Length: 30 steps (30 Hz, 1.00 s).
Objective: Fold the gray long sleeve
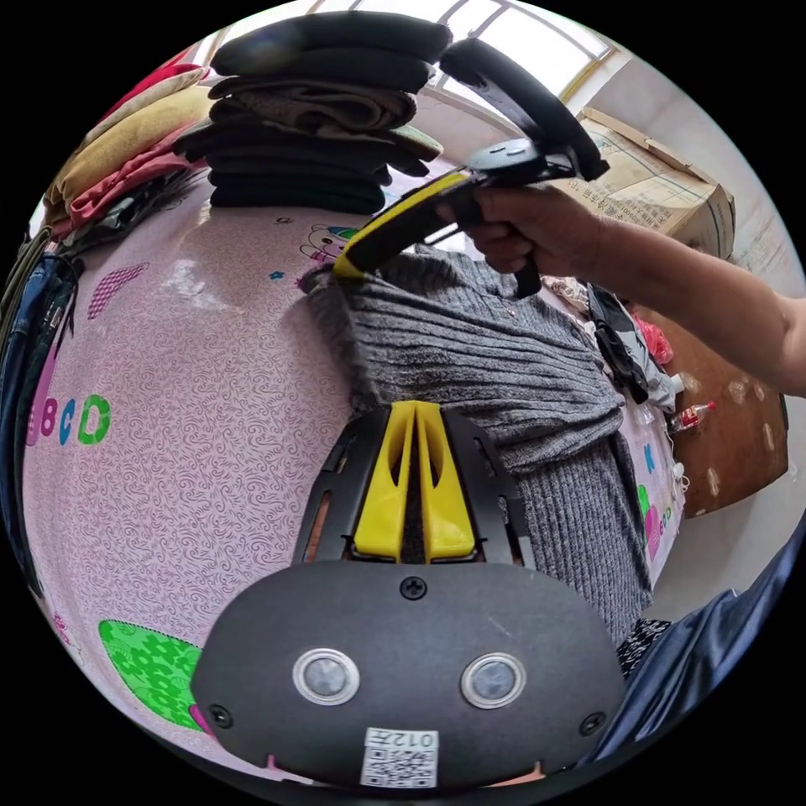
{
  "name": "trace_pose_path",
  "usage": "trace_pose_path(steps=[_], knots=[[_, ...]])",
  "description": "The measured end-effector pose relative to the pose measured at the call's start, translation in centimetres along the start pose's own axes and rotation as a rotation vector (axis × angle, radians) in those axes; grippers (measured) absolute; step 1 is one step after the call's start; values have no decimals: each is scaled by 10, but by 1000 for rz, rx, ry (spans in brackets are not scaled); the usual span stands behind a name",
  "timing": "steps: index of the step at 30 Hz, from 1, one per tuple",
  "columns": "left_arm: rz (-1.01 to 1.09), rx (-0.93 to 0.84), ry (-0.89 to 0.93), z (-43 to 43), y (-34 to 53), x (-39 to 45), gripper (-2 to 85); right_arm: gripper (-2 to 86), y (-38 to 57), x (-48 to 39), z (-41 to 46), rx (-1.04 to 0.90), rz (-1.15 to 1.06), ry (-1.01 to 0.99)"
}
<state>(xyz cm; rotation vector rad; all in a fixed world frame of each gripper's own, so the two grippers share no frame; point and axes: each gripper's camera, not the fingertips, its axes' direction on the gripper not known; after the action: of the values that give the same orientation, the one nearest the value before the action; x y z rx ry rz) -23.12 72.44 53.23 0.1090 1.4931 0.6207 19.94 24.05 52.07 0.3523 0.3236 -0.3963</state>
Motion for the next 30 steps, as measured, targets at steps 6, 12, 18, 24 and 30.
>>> trace_pose_path(steps=[6, 12, 18, 24, 30], knots=[[-59, -2, 34, -13, -2, -18, 0, 6, 43, 31, -17, 44, 169, -169], [-172, -33, 31, -41, -8, -39, 2, 7, 151, 48, -134, 394, 377, -250], [-129, 101, 0, -96, -41, -34, 3, 2, 349, 32, -208, 439, 771, 111], [-15, -140, 19, -45, -112, -27, 3, 3, 471, 9, -213, 459, 1035, 72], [-82, -228, -20, -26, -111, -47, 3, 0, 465, 3, -200, 230, 968, 138]])
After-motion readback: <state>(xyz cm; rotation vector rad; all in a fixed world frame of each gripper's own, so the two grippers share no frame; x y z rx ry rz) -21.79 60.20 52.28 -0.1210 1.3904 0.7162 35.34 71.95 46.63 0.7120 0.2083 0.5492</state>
